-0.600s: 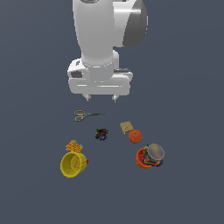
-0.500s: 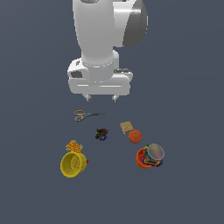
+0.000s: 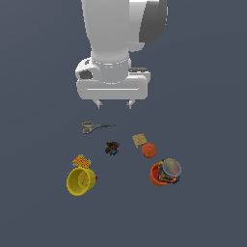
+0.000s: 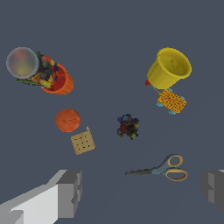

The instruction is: Pick up a designated object from a clutter of objects.

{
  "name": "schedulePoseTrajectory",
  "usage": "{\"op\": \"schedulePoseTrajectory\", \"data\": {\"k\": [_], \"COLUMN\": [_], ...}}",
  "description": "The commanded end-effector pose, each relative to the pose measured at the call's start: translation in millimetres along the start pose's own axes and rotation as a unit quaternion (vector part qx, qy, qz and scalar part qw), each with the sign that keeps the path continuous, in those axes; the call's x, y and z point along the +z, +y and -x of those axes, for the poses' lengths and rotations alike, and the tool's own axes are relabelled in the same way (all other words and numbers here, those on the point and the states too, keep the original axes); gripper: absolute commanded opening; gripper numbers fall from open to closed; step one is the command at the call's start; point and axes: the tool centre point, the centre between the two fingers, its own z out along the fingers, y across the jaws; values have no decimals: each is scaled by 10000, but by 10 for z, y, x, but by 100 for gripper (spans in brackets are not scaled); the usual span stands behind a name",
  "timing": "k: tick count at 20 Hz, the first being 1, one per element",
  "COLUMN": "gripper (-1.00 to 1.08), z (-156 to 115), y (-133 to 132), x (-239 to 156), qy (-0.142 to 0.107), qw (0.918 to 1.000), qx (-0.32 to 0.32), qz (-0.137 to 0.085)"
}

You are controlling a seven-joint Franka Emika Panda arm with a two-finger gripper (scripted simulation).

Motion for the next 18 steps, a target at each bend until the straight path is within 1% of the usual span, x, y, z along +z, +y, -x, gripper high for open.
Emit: {"op": "schedulePoseTrajectory", "data": {"k": [1, 6, 12, 15, 18], "gripper": [100, 100, 100, 100, 100], "z": [2, 16, 72, 128, 213], "y": [2, 47, 170, 261, 373], "x": [7, 124, 430, 645, 900], "qy": [-4, -5, -14, -21, -32], "qw": [10000, 9997, 9966, 9922, 9841], "qx": [9, 228, 811, 1239, 1763], "qz": [-4, -36, -106, -148, -186]}}
